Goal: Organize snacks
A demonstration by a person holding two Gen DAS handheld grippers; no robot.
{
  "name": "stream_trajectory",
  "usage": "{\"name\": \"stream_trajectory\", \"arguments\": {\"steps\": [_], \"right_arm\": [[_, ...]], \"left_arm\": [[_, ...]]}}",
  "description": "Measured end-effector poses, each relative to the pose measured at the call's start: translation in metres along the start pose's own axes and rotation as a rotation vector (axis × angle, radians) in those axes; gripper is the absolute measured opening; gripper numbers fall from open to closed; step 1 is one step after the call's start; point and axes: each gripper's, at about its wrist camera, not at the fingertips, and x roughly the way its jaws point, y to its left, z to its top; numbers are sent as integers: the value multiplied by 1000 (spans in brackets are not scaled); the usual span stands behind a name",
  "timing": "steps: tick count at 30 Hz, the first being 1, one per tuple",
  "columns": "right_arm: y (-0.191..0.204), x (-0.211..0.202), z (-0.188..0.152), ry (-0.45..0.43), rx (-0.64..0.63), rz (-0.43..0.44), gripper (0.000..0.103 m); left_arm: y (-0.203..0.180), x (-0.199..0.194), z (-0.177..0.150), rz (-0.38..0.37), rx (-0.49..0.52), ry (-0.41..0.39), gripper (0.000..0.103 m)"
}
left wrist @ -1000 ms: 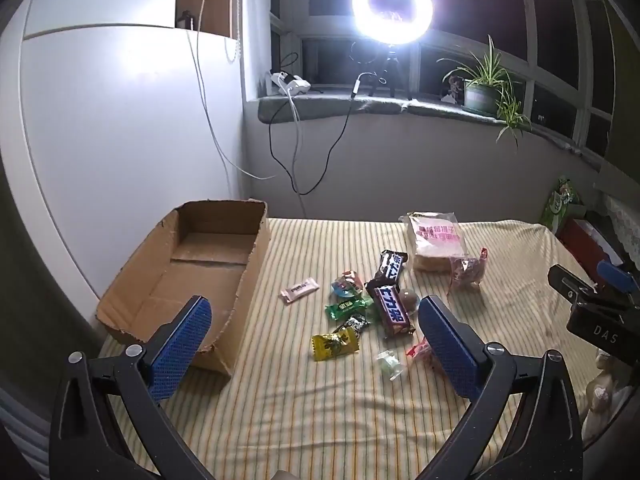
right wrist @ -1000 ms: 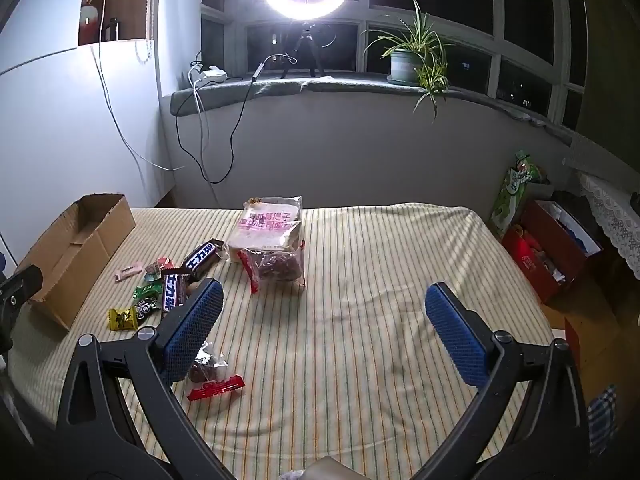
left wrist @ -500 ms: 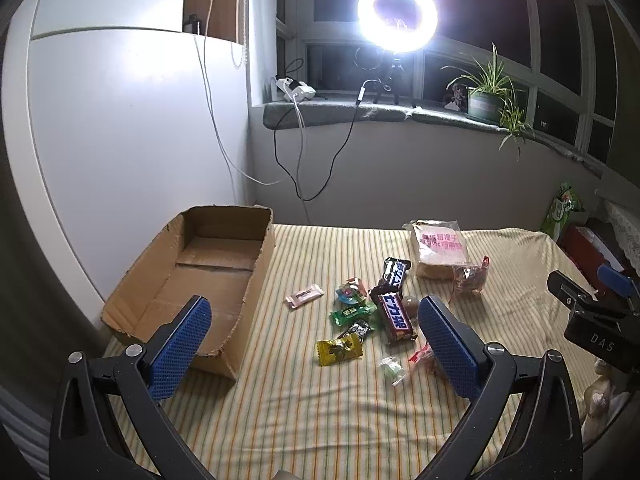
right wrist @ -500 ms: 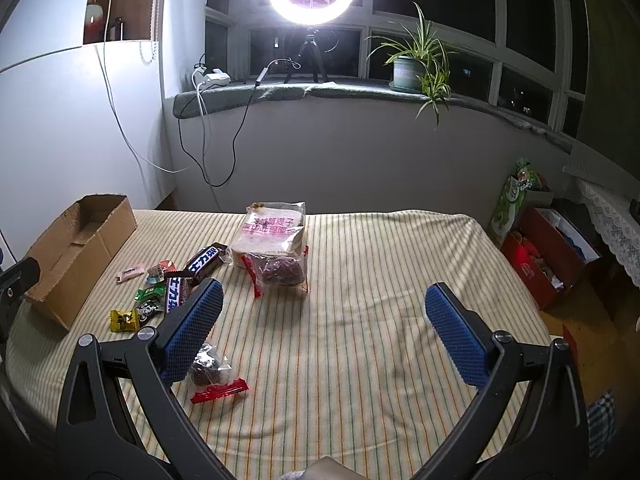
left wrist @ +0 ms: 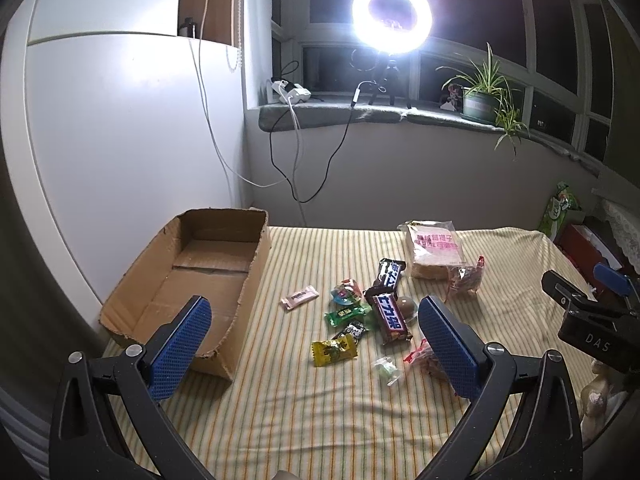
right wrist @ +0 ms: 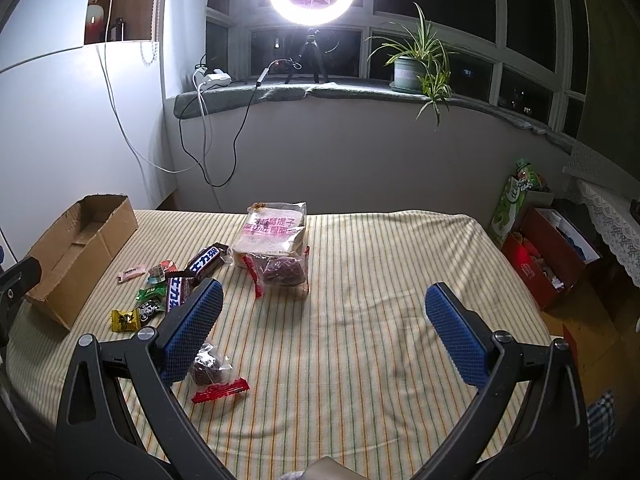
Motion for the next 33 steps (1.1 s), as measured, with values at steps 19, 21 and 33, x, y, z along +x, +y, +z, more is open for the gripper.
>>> {"name": "stream_trajectory", "arguments": {"steps": [19, 21, 33], "right_arm": [[2, 2, -2, 6, -5, 3, 103], [2, 1, -2, 4, -5, 3, 103], [4, 4, -2, 7, -11, 7, 103]], "left_arm": [[-2, 4, -1, -4, 4, 7, 103], [-2, 4, -1, -4, 4, 7, 103], [-1, 6, -1, -5, 4, 6, 103]]}}
